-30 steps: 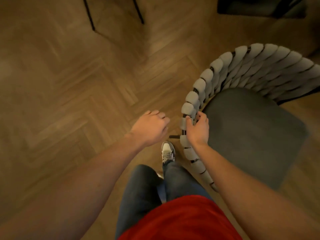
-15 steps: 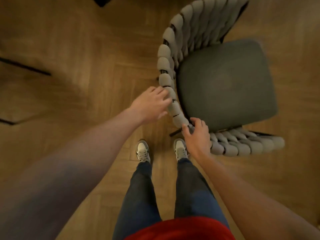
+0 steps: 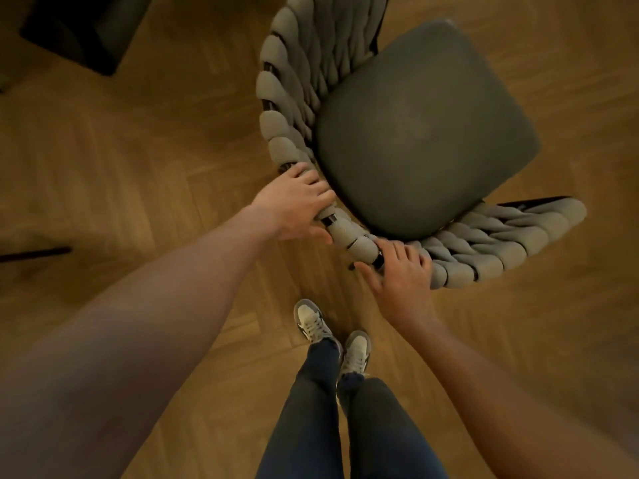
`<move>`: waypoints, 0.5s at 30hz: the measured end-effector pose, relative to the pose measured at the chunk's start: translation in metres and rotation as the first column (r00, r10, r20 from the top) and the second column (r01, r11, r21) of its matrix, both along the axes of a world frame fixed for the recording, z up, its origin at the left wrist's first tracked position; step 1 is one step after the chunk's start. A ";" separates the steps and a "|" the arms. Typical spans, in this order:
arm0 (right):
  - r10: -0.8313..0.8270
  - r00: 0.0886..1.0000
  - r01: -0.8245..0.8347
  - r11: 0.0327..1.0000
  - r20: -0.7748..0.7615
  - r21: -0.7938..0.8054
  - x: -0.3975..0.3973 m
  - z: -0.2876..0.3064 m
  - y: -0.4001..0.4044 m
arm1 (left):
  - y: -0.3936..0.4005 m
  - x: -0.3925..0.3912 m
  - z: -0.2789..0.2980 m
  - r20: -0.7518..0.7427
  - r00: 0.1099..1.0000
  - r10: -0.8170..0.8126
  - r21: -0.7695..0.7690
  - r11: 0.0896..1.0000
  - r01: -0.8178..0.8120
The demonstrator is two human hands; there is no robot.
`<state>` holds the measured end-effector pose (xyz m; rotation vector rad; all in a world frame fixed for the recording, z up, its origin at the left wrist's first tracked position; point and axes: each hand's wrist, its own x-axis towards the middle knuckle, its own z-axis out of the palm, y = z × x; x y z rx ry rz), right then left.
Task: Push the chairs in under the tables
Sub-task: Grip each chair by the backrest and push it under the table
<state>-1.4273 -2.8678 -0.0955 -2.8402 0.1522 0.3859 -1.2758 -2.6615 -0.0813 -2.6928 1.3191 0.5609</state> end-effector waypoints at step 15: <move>0.179 0.984 -0.179 0.984 0.008 -0.021 0.013 -0.004 -0.004 | 0.019 -0.023 0.002 0.004 0.987 0.161 -0.062 0.985 -0.161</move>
